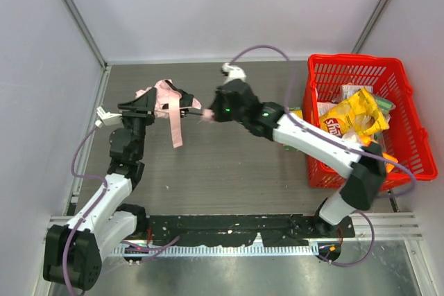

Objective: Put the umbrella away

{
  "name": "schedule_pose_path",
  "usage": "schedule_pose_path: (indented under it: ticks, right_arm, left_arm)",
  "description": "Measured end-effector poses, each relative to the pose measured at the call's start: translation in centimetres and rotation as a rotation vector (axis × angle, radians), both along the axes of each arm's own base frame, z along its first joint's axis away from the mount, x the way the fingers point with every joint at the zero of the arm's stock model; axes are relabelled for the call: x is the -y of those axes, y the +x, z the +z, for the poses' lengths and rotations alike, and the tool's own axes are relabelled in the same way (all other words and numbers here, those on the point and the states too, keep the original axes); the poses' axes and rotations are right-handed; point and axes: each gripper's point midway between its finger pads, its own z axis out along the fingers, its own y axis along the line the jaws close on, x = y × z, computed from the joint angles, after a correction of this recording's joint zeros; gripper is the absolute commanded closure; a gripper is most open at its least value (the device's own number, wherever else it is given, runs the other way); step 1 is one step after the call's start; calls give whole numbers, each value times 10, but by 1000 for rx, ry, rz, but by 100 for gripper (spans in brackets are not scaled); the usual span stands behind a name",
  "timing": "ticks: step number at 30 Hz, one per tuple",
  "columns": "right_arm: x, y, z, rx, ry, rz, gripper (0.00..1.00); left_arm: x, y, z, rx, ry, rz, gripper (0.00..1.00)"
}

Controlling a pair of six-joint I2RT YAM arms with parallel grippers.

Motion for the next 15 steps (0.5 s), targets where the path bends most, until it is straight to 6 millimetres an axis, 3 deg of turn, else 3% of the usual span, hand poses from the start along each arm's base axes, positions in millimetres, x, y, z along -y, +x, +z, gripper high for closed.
schedule_pose_path:
  ticks: [2, 3, 5, 7, 12, 15]
  right_arm:
    - [-64, 9, 11, 23, 86, 83, 99]
    - [-80, 8, 7, 21, 102, 103, 99]
    - [-85, 0, -8, -6, 72, 115, 99]
    - [-73, -3, -18, -8, 21, 91, 99]
    - [1, -6, -20, 16, -78, -23, 99]
    - [16, -10, -11, 32, -66, -43, 99]
  left_arm:
    - [1, 3, -9, -17, -21, -1, 100]
    - [2, 4, -15, -30, -24, -2, 100]
    - [4, 4, -20, -44, -24, -7, 100]
    - [5, 3, -20, -42, -18, -5, 100]
    - [2, -4, -9, -9, -22, 1, 100]
    - [2, -3, -11, -10, -30, -1, 100]
